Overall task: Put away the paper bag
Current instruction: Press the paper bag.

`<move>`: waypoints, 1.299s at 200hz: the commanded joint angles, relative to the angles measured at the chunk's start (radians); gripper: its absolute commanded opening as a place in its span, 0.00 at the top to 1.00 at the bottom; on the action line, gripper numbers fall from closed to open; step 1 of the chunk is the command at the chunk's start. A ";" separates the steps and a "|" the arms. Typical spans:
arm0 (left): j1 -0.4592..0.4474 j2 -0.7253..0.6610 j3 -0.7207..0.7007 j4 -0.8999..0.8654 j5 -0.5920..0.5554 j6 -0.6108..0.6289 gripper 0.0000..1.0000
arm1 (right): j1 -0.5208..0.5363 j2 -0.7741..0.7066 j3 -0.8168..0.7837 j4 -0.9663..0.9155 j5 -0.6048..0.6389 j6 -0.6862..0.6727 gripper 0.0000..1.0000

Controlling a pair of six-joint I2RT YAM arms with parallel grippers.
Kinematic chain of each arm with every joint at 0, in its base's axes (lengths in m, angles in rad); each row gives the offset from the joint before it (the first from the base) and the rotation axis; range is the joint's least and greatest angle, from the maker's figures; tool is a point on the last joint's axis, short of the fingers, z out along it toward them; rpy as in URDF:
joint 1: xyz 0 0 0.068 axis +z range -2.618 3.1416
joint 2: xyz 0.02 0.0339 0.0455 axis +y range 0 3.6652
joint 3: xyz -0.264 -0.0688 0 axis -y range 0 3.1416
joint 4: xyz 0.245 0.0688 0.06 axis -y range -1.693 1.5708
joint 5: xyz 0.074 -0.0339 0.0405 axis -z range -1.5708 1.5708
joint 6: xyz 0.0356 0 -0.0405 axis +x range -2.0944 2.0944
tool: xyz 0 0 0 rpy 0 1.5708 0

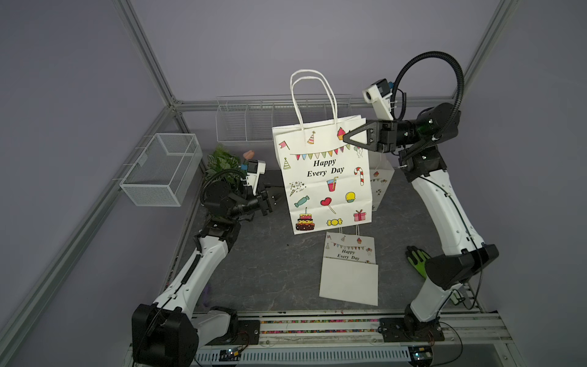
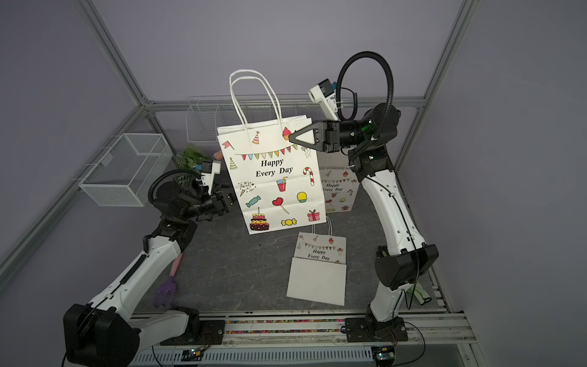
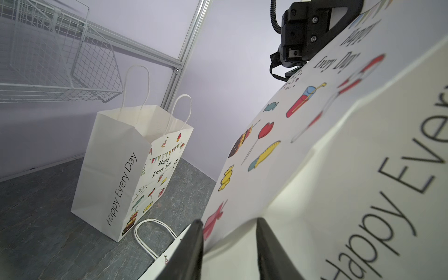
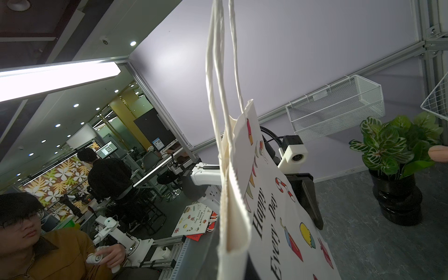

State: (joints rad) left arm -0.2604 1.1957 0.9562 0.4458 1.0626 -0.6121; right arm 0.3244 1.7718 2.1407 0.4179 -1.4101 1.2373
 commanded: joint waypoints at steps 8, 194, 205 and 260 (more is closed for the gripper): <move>-0.008 -0.012 0.036 -0.011 -0.010 0.011 0.67 | 0.018 0.020 -0.017 0.062 0.010 0.036 0.93; -0.005 -0.075 0.107 -0.171 -0.092 0.094 0.75 | 0.061 -0.038 -0.168 0.072 -0.014 0.010 0.93; -0.005 -0.071 0.108 -0.167 -0.092 0.091 0.82 | 0.061 -0.042 -0.172 0.058 -0.013 -0.003 0.93; -0.004 -0.072 0.135 -0.167 -0.093 0.086 0.84 | 0.075 -0.063 -0.232 -0.024 -0.018 -0.086 0.93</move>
State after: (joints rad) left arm -0.2626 1.1221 1.0363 0.2584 0.9863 -0.5220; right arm 0.3775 1.7363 1.9438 0.4519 -1.3952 1.2037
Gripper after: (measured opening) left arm 0.129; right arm 0.068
